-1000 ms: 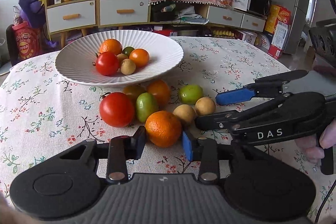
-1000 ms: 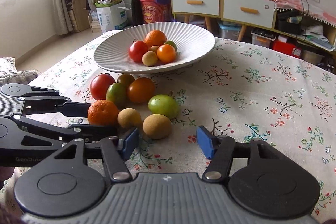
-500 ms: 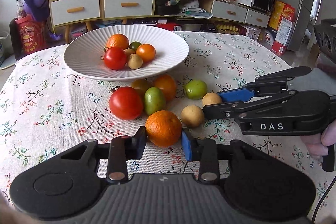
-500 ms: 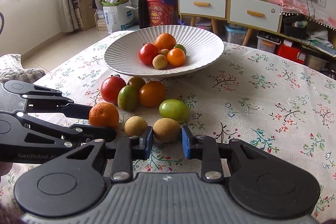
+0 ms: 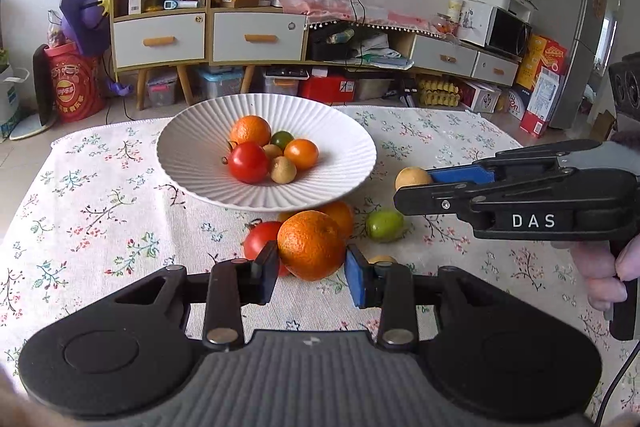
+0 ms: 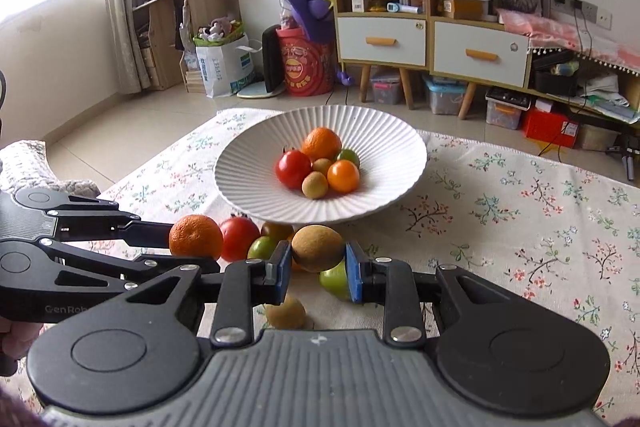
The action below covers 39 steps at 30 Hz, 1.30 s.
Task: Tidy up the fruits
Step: 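Carry the mandarin and tan fruit in both tools over the white bowl, then open both tools to release the mandarin and tan fruit into the bowl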
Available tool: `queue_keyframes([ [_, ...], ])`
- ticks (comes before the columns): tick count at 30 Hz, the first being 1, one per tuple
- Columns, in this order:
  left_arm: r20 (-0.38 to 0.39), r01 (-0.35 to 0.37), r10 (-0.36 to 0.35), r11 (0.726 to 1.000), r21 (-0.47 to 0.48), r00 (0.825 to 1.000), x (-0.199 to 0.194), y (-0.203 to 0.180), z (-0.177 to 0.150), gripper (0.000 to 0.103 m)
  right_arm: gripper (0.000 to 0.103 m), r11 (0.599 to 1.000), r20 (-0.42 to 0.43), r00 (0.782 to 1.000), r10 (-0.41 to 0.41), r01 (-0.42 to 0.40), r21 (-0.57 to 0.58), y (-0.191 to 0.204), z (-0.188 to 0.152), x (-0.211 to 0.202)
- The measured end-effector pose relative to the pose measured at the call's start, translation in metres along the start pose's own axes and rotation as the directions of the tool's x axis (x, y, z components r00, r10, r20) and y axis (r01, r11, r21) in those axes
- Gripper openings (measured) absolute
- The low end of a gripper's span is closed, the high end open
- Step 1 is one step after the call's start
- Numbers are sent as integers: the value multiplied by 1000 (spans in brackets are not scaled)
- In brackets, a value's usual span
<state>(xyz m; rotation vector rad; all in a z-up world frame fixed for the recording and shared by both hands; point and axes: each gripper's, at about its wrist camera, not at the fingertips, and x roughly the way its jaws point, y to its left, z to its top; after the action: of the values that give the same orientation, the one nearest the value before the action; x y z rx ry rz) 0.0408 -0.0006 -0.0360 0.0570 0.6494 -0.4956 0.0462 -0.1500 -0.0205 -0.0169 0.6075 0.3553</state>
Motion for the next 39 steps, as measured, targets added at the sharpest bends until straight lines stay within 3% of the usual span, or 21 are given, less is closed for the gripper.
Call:
queue_keyframes([
  [9, -7, -7, 6, 999, -47, 1000, 24, 11, 25, 32, 26, 999, 6, 999, -31, 31, 19, -3, 20, 20],
  [19, -40, 22, -23, 999, -44, 999, 43, 25, 27, 32, 26, 998, -19, 999, -44, 44, 54, -9, 23, 38],
  [35, -12, 66, -67, 997, -51, 998, 50, 29, 26, 33, 26, 995, -62, 997, -45, 51, 88, -12, 21, 50],
  [39, -10, 68, -69, 997, -48, 998, 48, 29, 27, 37, 31, 994, -54, 998, -43, 48, 94, -12, 23, 46],
])
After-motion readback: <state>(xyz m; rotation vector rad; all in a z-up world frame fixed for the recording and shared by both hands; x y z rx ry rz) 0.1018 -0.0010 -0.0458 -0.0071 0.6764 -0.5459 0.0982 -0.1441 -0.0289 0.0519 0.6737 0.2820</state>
